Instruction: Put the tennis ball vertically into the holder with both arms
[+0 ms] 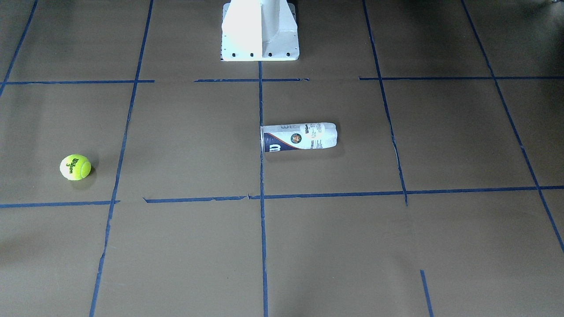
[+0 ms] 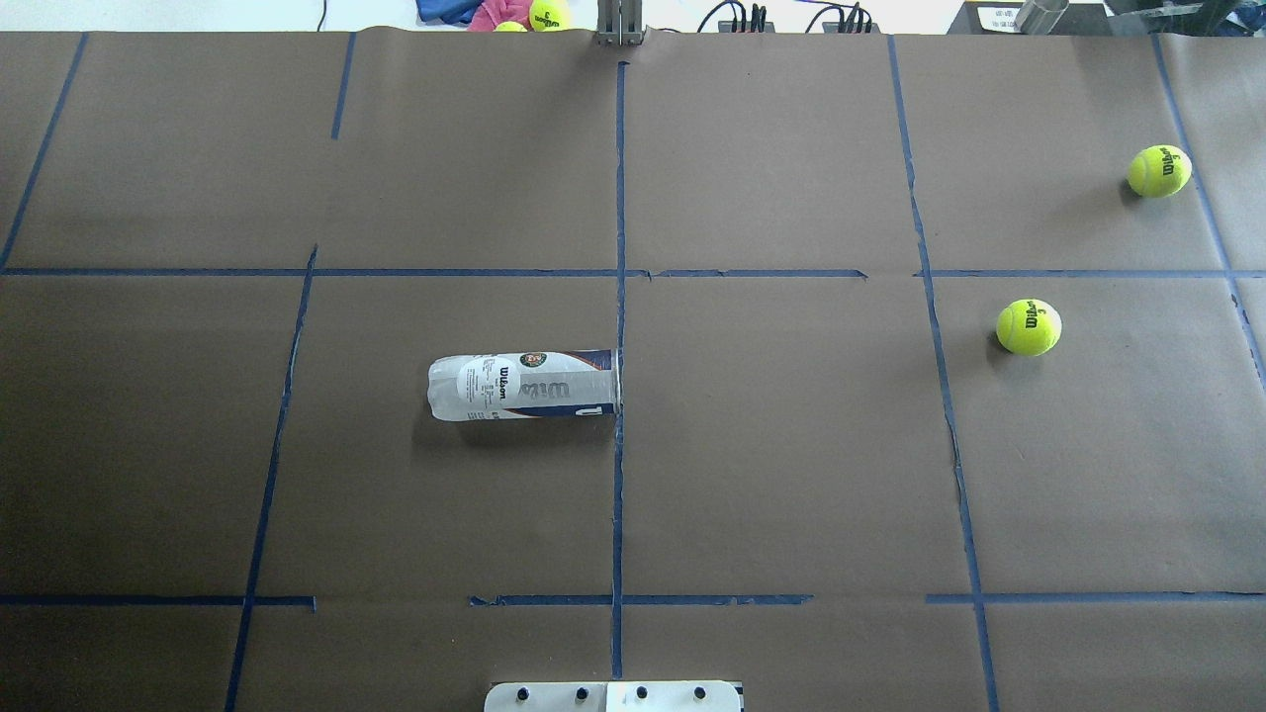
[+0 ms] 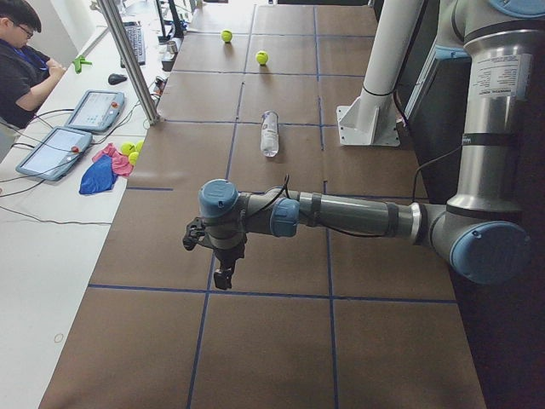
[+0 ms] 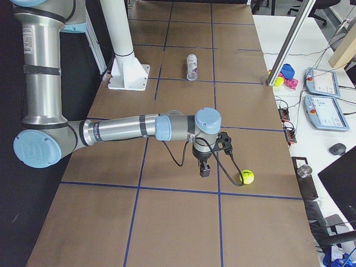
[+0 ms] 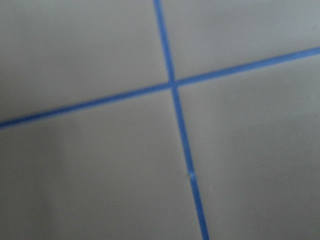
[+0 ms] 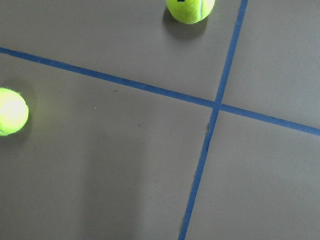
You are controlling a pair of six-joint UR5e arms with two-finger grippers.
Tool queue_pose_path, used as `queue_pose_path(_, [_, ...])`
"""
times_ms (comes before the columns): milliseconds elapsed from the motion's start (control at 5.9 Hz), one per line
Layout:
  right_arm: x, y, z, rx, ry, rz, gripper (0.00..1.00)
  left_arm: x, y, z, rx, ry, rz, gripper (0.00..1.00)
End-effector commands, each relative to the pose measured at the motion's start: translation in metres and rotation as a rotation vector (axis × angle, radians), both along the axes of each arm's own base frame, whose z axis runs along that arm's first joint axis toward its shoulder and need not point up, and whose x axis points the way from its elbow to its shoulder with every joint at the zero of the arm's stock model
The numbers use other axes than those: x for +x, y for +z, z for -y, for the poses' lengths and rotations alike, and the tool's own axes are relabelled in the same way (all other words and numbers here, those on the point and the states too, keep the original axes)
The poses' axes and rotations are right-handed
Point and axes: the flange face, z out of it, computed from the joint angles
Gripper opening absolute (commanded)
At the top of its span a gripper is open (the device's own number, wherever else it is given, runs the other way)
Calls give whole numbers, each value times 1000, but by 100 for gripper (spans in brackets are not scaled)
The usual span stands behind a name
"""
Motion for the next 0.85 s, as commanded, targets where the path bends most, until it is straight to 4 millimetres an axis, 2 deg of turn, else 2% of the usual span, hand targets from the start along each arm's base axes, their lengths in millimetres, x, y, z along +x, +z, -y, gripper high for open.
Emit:
queue_pose_path(0, [-14,-7,7,-5,-8,1,100,10,-40,36,246,7,-25,100])
queue_pose_path(169, [-14,-5,7,-8,-7,-1,100,15,-51,50,281,18,-30,100])
queue_pose_path(339, [-14,-6,7,-7,-6,1,100,38,-69,52,321,40,-50,100])
queue_pose_path(508, [-14,-6,7,-7,-6,1,100,77,-101,57,408,53,-108,100])
queue_pose_path(678, [-14,-6,7,-7,-6,1,100,144,-146,55,600,164,-177,100])
